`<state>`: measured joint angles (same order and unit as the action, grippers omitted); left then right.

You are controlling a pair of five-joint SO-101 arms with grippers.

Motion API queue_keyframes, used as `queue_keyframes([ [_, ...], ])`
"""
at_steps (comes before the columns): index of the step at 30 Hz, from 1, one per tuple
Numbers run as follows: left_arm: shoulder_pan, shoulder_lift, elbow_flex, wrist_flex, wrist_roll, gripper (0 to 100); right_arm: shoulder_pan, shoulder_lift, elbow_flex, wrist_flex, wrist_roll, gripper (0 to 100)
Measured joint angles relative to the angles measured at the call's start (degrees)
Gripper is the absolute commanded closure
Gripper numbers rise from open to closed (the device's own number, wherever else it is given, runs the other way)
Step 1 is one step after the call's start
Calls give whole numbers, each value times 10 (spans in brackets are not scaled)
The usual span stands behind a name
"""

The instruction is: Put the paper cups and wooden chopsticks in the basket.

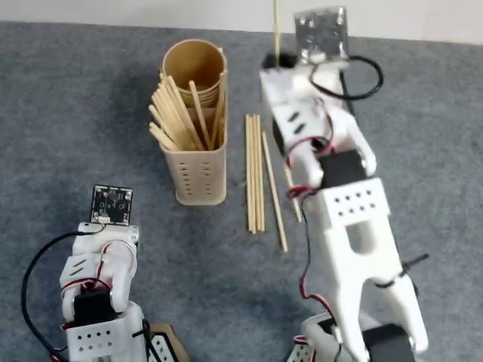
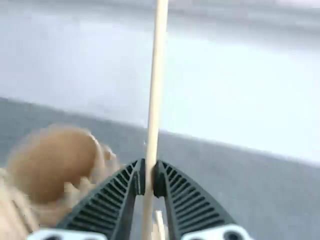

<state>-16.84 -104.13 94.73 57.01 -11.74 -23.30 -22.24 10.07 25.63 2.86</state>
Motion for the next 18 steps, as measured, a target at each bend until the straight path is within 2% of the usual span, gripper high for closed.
queue_keyframes([
  [6,0,0,0,0,0,873,-84,41,-127,-4,3,995],
  [9,0,0,0,0,0,873,-124,38,-124,-20,3,995],
  [13,0,0,0,0,0,873,-151,4,-12,-136,3,995],
  [18,0,0,0,0,0,873,-180,-78,217,-322,3,995],
])
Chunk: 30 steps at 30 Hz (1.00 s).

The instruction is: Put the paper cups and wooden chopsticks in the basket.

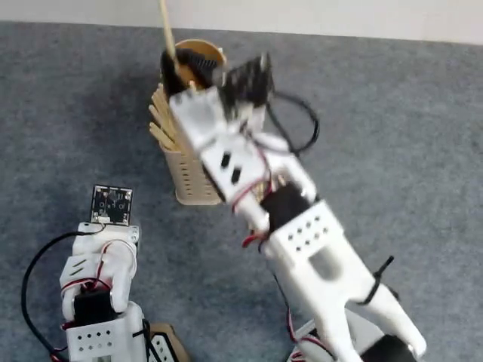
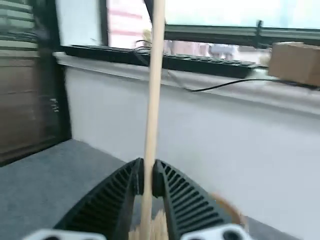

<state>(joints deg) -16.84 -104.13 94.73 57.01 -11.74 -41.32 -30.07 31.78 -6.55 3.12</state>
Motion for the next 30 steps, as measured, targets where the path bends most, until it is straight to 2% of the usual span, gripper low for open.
queue_keyframes([
  [3,0,0,0,0,0,873,7,-11,108,-73,4,995],
  [11,0,0,0,0,0,873,20,-12,167,-110,33,991],
  [17,0,0,0,0,0,873,20,-12,175,-111,33,845],
  [19,0,0,0,0,0,873,20,-19,175,-105,33,842],
  [25,0,0,0,0,0,873,33,-77,157,37,33,843],
  [30,0,0,0,0,0,873,88,-150,57,230,10,872],
])
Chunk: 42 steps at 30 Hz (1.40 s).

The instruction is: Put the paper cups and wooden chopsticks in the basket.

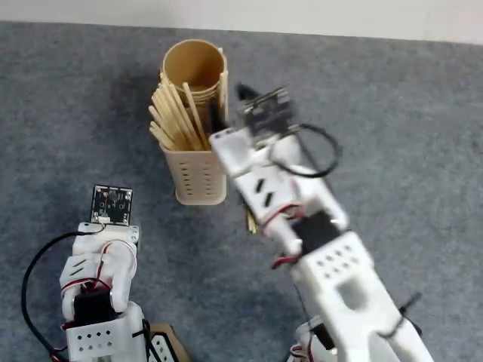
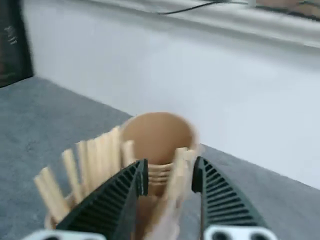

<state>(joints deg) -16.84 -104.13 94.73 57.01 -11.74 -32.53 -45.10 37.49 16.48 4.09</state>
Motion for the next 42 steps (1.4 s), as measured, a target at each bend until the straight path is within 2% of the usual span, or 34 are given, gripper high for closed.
queue_keyframes([
  [5,0,0,0,0,0,873,98,-21,-106,267,-25,871],
  [7,0,0,0,0,0,873,116,-2,-112,353,0,871],
  [9,0,0,0,0,0,873,119,35,-94,389,35,871],
  [13,0,0,0,0,0,873,118,127,-26,371,86,847],
  [19,0,0,0,0,0,873,118,282,26,295,112,692],
  [29,0,0,0,0,0,873,122,440,25,204,115,690],
  [34,0,0,0,0,0,873,123,460,24,196,115,700],
  [39,0,0,0,0,0,873,123,457,24,196,115,798],
  [42,0,0,0,0,0,873,122,430,31,196,115,790],
])
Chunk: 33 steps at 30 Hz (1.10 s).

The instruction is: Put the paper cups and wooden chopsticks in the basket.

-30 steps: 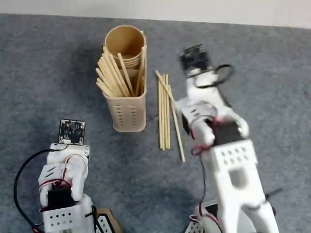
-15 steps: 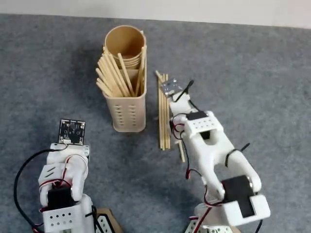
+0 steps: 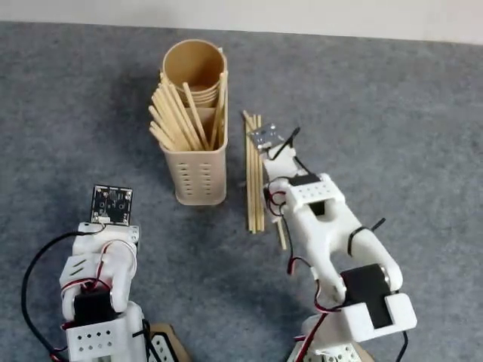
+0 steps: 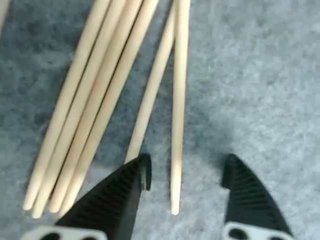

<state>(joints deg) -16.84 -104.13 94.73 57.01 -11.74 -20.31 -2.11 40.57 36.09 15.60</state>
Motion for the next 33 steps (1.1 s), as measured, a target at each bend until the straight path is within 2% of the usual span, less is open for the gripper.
queue_keyframes([
  [5,0,0,0,0,0,873,-6,-76,0,31,0,735],
  [12,0,0,0,0,0,873,-29,-98,3,35,0,735],
  [18,0,0,0,0,0,873,-29,-11,3,-1,2,733],
  [23,0,0,0,0,0,873,-29,73,-22,-9,47,741],
  [25,0,0,0,0,0,873,-30,87,-39,-1,52,804],
  [28,0,0,0,0,0,873,-25,95,-50,6,52,998],
  [30,0,0,0,0,0,873,-21,95,-54,6,52,970],
  [33,0,0,0,0,0,873,-11,95,-60,5,53,996],
])
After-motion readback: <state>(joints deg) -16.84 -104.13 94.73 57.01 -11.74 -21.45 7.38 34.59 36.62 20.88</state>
